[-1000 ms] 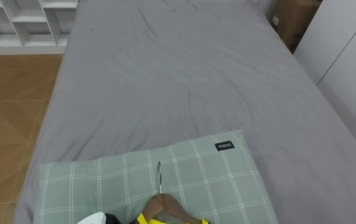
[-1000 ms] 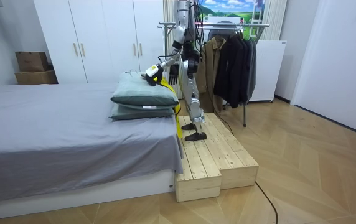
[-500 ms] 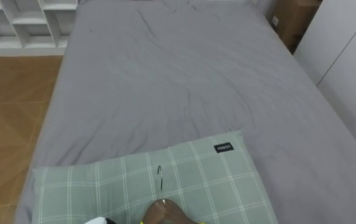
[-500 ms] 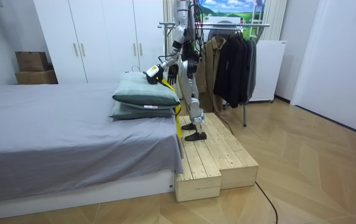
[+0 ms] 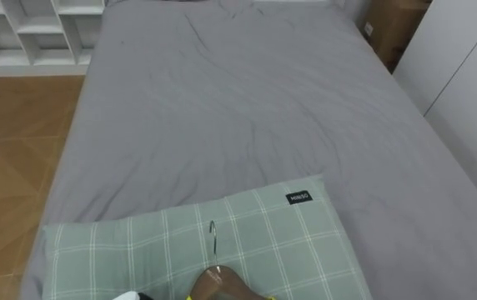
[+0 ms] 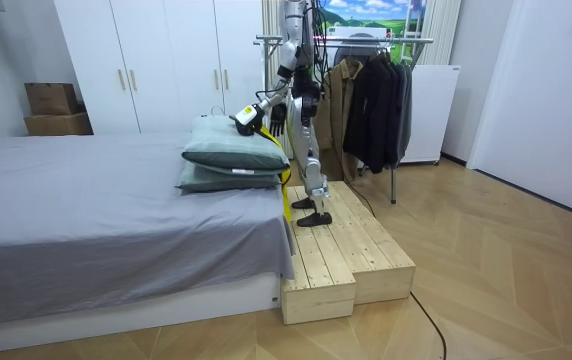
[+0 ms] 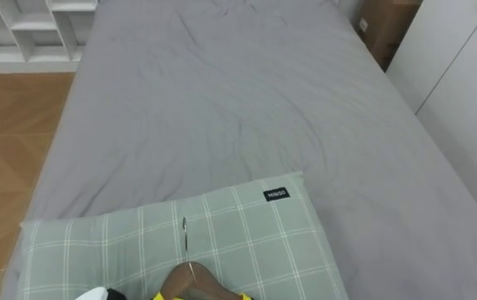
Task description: Hang clothes
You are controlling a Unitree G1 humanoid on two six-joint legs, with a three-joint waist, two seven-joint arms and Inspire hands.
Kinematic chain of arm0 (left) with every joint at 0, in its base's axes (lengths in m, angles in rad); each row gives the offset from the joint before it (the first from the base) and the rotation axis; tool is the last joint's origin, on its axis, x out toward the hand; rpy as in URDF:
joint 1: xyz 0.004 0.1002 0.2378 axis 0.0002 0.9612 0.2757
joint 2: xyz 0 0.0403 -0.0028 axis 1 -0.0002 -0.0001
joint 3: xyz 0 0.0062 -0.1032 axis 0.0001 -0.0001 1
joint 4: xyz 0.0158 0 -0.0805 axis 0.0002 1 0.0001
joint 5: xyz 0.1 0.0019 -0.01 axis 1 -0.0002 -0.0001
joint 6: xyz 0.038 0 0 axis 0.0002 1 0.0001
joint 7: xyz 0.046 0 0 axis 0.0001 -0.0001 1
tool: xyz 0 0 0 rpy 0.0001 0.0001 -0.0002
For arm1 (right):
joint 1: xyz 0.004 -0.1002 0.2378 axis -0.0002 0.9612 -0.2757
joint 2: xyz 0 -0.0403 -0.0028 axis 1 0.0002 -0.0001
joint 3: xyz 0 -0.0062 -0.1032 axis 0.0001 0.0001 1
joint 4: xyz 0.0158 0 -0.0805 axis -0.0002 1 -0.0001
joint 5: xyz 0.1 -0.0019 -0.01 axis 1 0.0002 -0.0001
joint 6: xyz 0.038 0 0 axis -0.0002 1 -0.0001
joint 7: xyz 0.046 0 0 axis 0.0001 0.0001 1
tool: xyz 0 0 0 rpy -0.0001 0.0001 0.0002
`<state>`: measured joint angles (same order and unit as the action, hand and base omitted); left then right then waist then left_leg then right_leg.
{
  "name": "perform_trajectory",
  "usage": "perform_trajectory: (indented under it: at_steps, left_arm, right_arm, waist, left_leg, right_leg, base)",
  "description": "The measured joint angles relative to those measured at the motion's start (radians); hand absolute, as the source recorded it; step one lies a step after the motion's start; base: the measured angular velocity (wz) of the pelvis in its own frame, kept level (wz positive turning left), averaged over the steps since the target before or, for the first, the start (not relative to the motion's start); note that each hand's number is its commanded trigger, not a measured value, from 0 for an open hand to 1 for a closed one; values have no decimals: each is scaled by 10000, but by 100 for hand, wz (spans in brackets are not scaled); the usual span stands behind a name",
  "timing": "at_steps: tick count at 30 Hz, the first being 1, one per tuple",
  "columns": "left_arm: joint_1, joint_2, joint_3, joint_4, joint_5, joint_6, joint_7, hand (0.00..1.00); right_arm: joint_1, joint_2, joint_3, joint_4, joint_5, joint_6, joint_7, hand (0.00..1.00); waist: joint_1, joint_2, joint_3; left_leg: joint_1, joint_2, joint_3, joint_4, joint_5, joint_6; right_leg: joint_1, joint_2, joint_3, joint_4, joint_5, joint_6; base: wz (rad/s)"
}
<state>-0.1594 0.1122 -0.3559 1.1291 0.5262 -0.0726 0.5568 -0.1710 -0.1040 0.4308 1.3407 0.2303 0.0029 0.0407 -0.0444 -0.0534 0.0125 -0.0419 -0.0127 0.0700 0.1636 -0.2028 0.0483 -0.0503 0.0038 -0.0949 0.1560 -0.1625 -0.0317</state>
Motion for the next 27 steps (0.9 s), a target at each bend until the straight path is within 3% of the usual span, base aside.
perform_trajectory:
  at_steps: [14, 19, 27]
  left_arm:
    - [34, 188, -32, -137, -2109, -355, -311, 100]
    - [151, 211, 385, -571, -2227, -417, -609, 100]
    - [774, 329, 420, -2050, -2625, -417, -669, 100]
  right_arm:
    - [41, -25, 97, -65, 41, -60, -171, 0]
    - [134, -44, -159, -74, -6, -294, -266, 0]
    - [505, -82, -612, -127, -93, -427, -371, 0]
  waist:
    - [125, 26, -68]
    - [132, 66, -66]
    - [139, 202, -63]
  left_leg:
    - [373, 7, -50, -2, -1, 0]
    - [532, 11, -207, -2, 0, -1]
    - [614, -4, -228, -2, -1, -1]
  right_leg:
    - [353, -25, 15, -56, 0, 0]
    - [559, -24, -87, -81, -1, -1]
    - [736, -36, -143, -208, -1, -1]
  base:
    - [-1]
    - [8]
    - [2]
